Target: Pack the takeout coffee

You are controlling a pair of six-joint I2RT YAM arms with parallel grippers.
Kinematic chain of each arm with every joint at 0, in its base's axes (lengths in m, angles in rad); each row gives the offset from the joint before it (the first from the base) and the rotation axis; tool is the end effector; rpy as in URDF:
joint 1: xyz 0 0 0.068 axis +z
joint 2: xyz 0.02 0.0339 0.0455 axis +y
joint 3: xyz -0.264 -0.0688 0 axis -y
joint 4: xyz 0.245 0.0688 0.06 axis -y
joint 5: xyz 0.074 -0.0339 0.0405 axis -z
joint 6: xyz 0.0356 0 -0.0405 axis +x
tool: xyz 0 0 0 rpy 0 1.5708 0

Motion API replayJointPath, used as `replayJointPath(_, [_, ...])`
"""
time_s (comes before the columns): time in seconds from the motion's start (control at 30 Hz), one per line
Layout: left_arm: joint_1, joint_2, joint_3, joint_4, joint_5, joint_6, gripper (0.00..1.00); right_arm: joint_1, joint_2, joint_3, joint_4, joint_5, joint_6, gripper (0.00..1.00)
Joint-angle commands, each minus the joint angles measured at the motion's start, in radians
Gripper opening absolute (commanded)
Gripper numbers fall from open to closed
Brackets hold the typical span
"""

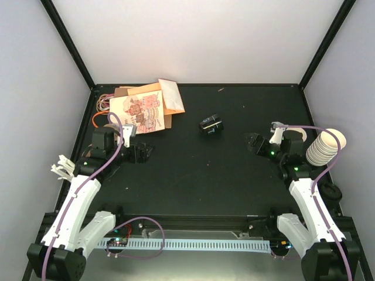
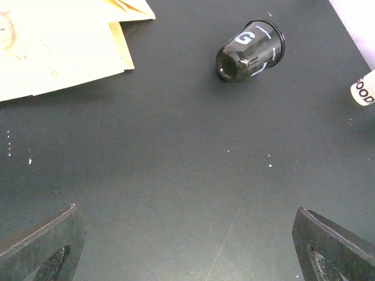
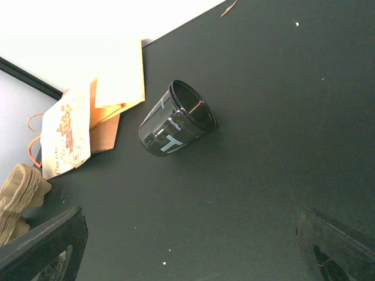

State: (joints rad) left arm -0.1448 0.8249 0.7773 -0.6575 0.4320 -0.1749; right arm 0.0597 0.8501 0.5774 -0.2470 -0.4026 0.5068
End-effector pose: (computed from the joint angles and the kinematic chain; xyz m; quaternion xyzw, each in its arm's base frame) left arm 0.1655 -0.0392 0.2868 0.0765 0.8879 -0.2573 0.3735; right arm 0.1894 0.0253 0.2506 0.0901 0.8487 0.3034 0.4236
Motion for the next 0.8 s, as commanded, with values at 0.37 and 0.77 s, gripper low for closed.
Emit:
replayJointPath(0.37, [-0.019, 0.093, 0.095, -0.035, -0.143, -0.042, 0.99, 0.002, 0.018, 0.01, 0.055, -0.001, -0.001, 1.0])
replayJointPath(0.77, [-0.271, 0.538, 0.44, -0.208, -0.558, -0.144, 0.99, 0.001, -0.015, 0.03, -0.002, 0.024, -0.062, 1.0])
